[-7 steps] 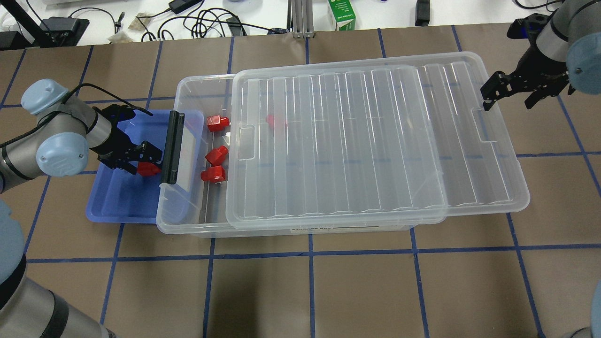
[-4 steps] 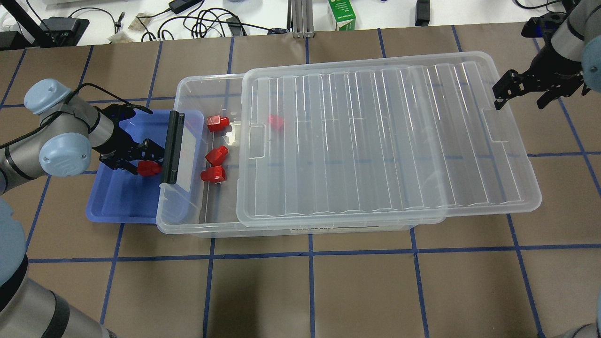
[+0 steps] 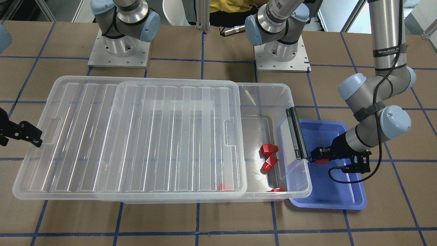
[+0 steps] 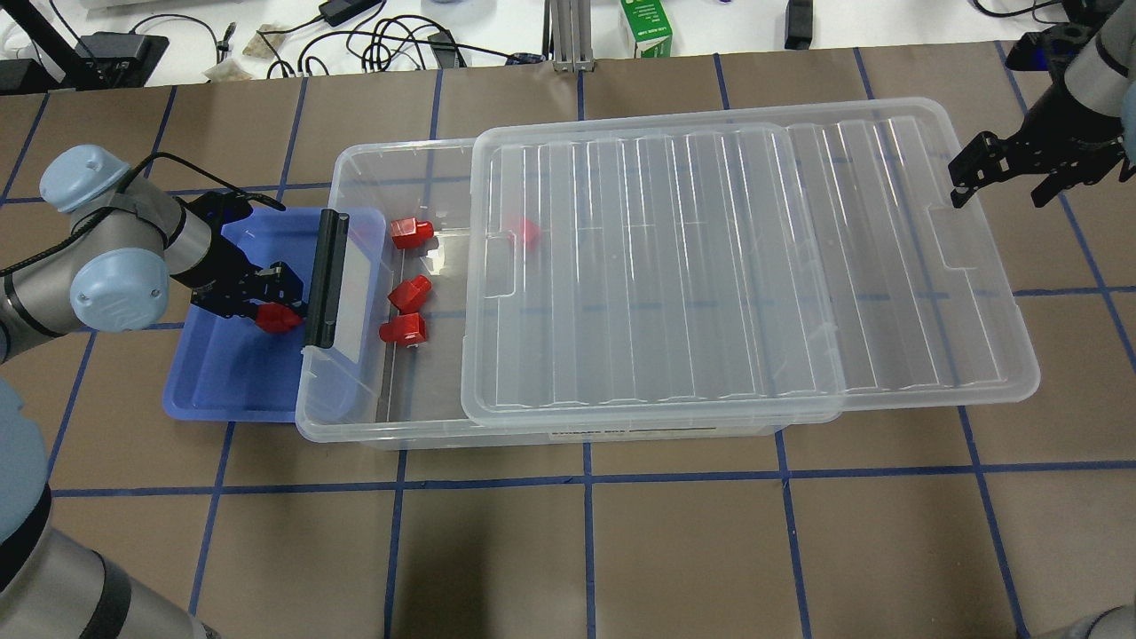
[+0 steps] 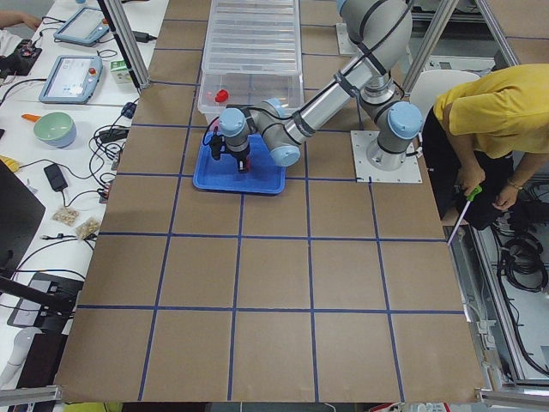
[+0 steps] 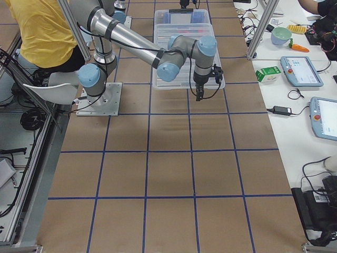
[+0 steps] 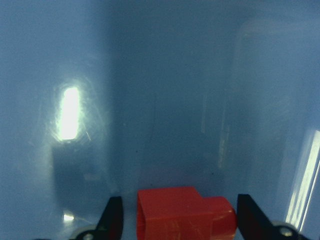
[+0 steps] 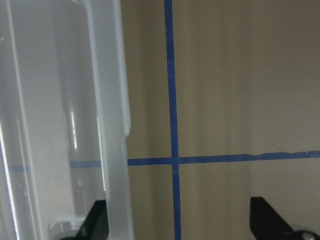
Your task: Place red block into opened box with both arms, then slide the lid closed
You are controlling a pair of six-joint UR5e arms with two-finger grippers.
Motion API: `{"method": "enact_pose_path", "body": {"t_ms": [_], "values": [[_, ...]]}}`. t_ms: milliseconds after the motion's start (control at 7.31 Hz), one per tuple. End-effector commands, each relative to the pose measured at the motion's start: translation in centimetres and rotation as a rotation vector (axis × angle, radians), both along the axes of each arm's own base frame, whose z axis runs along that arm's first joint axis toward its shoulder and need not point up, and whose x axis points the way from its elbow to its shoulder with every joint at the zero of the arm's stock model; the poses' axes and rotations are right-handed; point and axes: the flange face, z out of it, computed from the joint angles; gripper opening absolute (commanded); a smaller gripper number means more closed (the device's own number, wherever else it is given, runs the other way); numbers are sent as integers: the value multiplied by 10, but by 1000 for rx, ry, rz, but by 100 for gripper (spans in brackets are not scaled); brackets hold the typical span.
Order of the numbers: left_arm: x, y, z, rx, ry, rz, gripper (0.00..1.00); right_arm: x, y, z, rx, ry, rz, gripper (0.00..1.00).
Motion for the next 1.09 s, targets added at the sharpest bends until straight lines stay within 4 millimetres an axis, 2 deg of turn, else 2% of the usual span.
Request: {"method": "enact_pose_path", "body": {"t_ms": [0,274,410,684,821,957], "values": [[2,-9,23,-28,-20,-10,15,0,1,-1,2,-1,-1,100],[10,-20,73,9,-4,-17,12,0,1,-1,4,0,0,100],[10,-22,86,6,-6,-26,12,0,2,1,4,0,-1,100],[13,-18,100,1,-25,-23,12,-1,1,0,5,-1,-1,100],[12,-15,118,6,-23,-23,12,-2,1,0,6,1,3,100],[8,-16,157,27,-13,-29,12,-7,2,0,7,0,-4,100]]}}
